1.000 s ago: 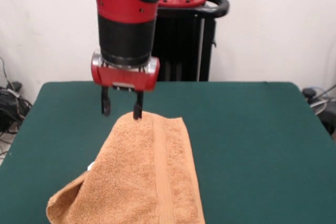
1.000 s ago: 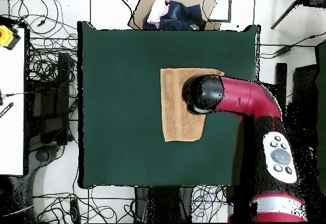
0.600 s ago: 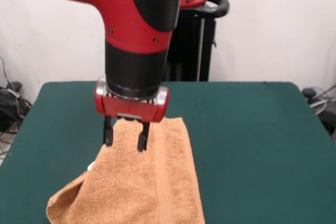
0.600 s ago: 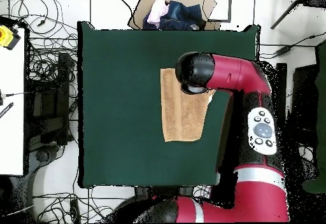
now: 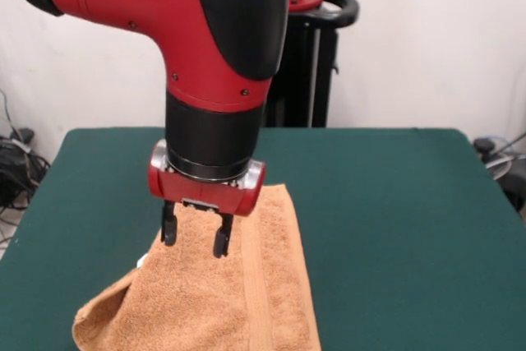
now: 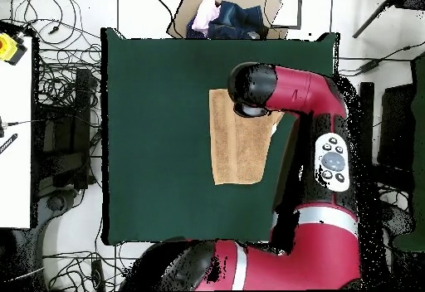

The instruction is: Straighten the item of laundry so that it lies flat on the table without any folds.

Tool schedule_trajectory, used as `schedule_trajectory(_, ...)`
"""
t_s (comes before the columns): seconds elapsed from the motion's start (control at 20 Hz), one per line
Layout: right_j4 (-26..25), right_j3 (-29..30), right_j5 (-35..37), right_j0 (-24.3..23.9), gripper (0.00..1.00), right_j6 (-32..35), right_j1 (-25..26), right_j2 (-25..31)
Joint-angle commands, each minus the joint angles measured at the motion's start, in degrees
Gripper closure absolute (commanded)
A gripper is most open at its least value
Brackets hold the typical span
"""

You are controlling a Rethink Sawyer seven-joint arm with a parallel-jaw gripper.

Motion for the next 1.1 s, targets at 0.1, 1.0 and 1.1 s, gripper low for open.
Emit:
schedule_trajectory(0.1,2.38,3.57,3.16,1.64,0.0,15.87,0.57,-3.25)
schedule_trajectory(1.0,4.29,11.2,-2.15,3.99,0.0,18.81,0.57,-7.32)
schedule_trajectory(1.1,4.78,11.44,-2.42,4.31,0.0,19.69,0.74,-8.09)
